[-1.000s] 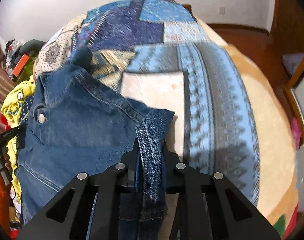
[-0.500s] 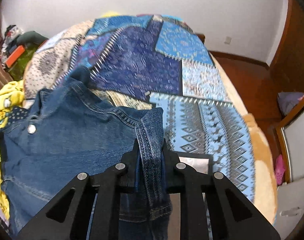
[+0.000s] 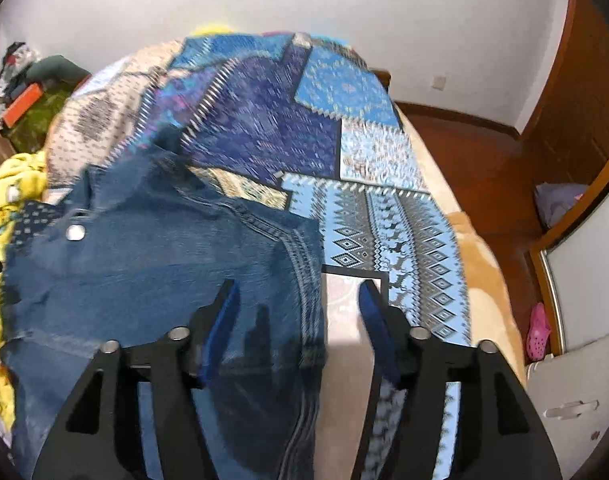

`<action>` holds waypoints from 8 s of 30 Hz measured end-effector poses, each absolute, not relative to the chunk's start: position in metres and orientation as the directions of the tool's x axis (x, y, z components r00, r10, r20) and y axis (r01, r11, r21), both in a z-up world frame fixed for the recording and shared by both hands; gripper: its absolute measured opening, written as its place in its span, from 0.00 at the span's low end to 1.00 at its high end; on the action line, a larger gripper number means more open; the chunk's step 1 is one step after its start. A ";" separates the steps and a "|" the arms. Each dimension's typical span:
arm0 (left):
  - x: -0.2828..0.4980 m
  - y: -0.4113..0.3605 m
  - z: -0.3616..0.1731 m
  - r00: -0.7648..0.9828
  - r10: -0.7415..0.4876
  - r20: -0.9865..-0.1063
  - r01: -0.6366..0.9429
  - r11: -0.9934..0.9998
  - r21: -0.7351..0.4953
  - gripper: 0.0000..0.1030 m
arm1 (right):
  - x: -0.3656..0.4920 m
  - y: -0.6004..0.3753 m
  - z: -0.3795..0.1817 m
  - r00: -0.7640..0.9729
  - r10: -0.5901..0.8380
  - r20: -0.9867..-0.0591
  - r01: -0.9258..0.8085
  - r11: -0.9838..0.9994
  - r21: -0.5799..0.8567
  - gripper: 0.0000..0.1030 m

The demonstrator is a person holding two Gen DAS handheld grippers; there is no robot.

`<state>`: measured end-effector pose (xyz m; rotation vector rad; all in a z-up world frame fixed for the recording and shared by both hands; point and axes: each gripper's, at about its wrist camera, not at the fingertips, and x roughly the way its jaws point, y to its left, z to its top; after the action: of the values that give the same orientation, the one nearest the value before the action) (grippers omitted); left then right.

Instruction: Fold large clothes

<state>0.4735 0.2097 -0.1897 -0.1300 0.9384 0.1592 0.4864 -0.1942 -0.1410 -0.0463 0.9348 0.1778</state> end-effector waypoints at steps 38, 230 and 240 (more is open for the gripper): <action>0.178 0.152 -0.242 0.512 -0.115 -0.851 -0.258 0.924 -0.281 0.87 | 0.227 -0.245 -0.183 0.485 0.223 -0.845 -0.180 0.972 0.153 1.00; 0.333 0.212 -0.159 0.832 -0.096 -0.546 -0.207 0.859 -0.467 0.25 | 0.392 0.021 -0.225 0.330 0.332 -0.884 -0.565 0.820 0.097 1.00; 0.351 0.158 -0.126 0.845 -0.130 -0.519 -0.105 0.911 -0.399 0.25 | 0.395 -0.021 -0.201 0.313 0.432 -0.846 -0.534 0.816 0.219 1.00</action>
<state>0.3510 0.1576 -0.1256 -0.4311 0.5687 -0.0138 0.3949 -0.0215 -0.2005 -0.1090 1.0787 0.6386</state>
